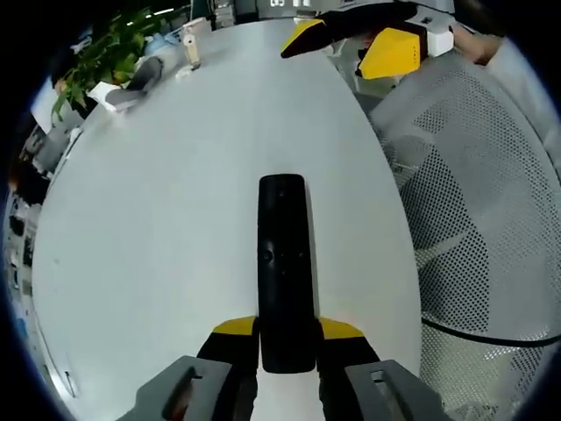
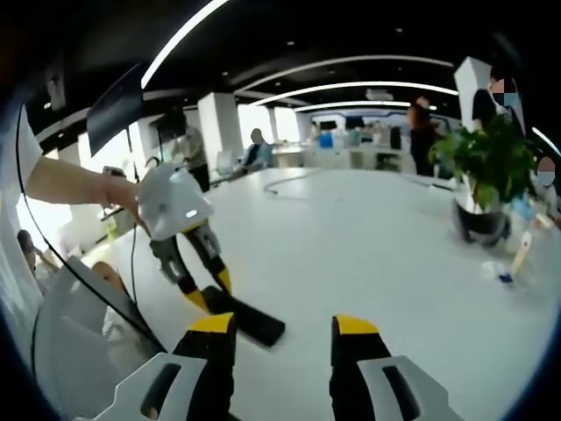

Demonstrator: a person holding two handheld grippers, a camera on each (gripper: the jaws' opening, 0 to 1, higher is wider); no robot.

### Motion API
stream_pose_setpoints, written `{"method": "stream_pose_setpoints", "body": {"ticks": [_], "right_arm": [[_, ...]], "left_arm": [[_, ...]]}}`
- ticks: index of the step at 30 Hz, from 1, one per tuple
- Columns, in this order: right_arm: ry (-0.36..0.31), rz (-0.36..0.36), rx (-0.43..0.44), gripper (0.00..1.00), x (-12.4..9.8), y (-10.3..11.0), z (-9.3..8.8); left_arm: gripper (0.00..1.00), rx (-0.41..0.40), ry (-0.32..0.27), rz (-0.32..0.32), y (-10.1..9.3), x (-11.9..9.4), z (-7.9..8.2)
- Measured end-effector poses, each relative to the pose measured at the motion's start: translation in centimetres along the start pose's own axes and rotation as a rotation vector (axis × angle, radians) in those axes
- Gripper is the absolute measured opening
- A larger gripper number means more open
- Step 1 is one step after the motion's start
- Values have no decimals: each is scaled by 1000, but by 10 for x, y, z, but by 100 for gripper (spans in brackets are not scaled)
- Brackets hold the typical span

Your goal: Press the specified remote control buttons in sequence, fully releasing each button before pressing the next.

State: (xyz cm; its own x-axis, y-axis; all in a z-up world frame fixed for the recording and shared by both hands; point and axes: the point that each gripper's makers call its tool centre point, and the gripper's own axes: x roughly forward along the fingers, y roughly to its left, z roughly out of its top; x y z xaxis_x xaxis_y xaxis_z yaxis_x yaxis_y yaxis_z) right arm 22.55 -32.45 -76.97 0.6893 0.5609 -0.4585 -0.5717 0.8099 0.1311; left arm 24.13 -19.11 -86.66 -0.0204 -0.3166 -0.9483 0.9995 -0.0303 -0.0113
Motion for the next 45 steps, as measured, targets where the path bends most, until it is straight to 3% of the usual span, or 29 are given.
{"method": "stream_pose_setpoints", "body": {"ticks": [45], "right_arm": [[33,27,-27,40,2,7,-5]], "left_arm": [[24,-10,-58,13,-34,1,5]]}}
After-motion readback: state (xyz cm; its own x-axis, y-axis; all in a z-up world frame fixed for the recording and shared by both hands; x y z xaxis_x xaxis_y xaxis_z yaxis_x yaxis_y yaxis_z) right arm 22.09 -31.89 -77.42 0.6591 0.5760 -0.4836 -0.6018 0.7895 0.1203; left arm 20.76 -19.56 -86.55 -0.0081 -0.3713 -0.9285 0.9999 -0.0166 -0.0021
